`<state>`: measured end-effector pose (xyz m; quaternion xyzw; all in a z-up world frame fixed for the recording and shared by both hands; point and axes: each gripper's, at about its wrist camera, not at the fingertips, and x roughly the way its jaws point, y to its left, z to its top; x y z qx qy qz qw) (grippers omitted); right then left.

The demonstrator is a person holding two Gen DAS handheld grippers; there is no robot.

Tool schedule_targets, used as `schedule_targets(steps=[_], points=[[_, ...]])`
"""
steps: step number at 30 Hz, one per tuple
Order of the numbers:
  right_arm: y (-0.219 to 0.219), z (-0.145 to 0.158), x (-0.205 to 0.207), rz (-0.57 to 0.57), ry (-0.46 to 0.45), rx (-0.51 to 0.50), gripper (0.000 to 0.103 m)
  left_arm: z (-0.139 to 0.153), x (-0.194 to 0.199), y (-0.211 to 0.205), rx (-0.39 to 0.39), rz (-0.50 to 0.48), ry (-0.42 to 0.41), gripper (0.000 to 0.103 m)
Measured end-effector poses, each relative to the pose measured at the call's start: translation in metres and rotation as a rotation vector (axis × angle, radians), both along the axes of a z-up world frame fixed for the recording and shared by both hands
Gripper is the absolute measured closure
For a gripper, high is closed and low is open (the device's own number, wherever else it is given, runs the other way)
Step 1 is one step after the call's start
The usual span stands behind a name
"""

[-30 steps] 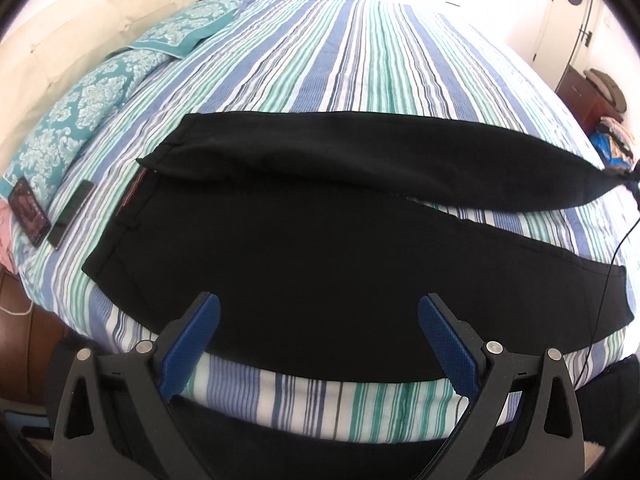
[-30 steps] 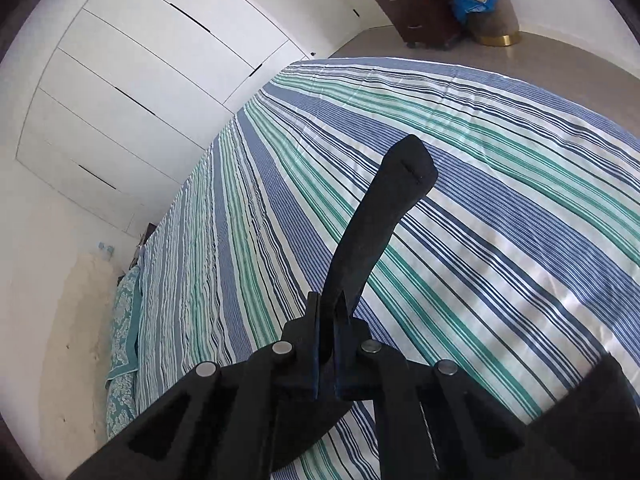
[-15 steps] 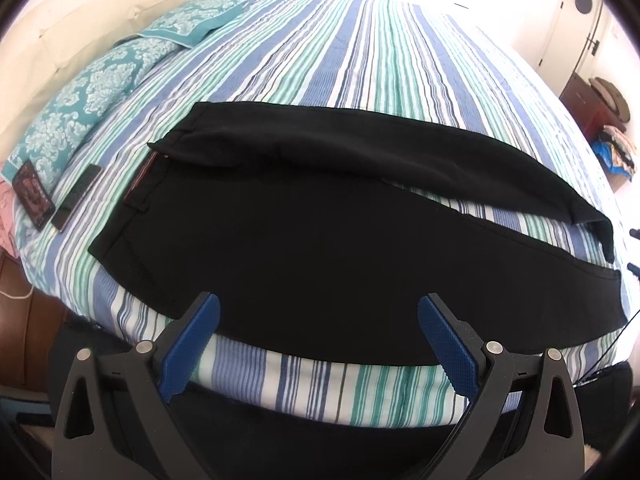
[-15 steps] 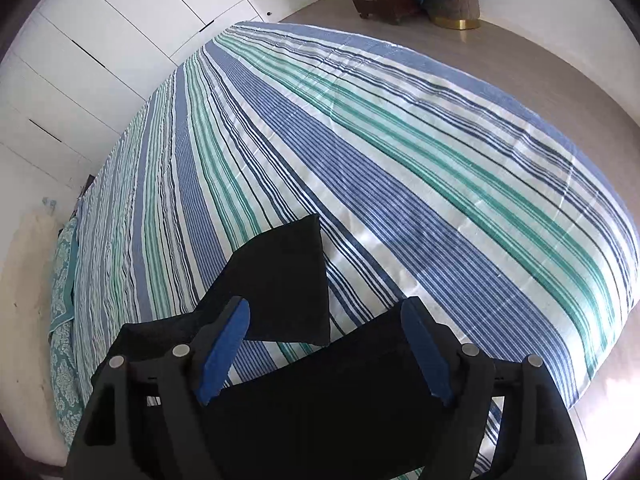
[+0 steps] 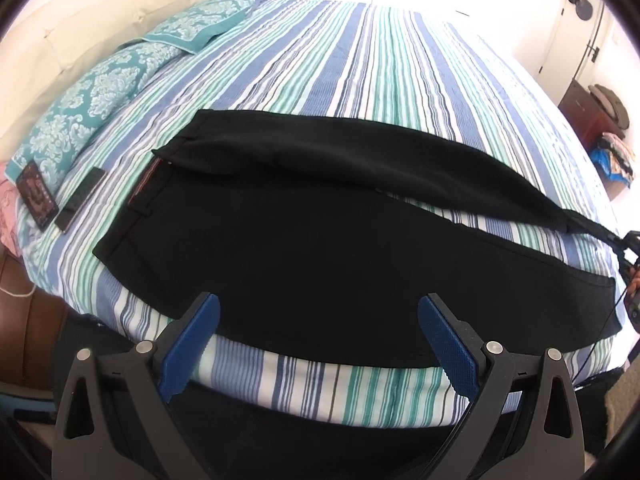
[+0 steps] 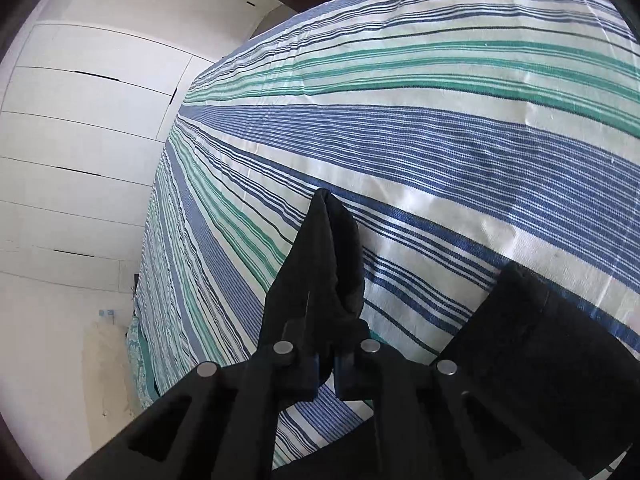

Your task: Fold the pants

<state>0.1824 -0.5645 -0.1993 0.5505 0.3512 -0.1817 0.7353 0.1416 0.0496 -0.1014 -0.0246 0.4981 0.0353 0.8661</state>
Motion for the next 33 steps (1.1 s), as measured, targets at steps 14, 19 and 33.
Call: schedule_targets(steps=[14,19,33], points=[[0.073,0.116,-0.026,0.385,-0.108,-0.299,0.098,-0.021,0.142,0.089,-0.347,0.08,0.138,0.003],[0.028,0.111,0.023,0.209,-0.182,-0.026,0.098,-0.006,0.168,0.099,-0.281,0.132,0.027,0.003],[0.094,0.112,0.128,0.895,0.07,-0.81,0.023,-0.082,0.264,0.133,-0.21,-0.037,0.199,0.003]])
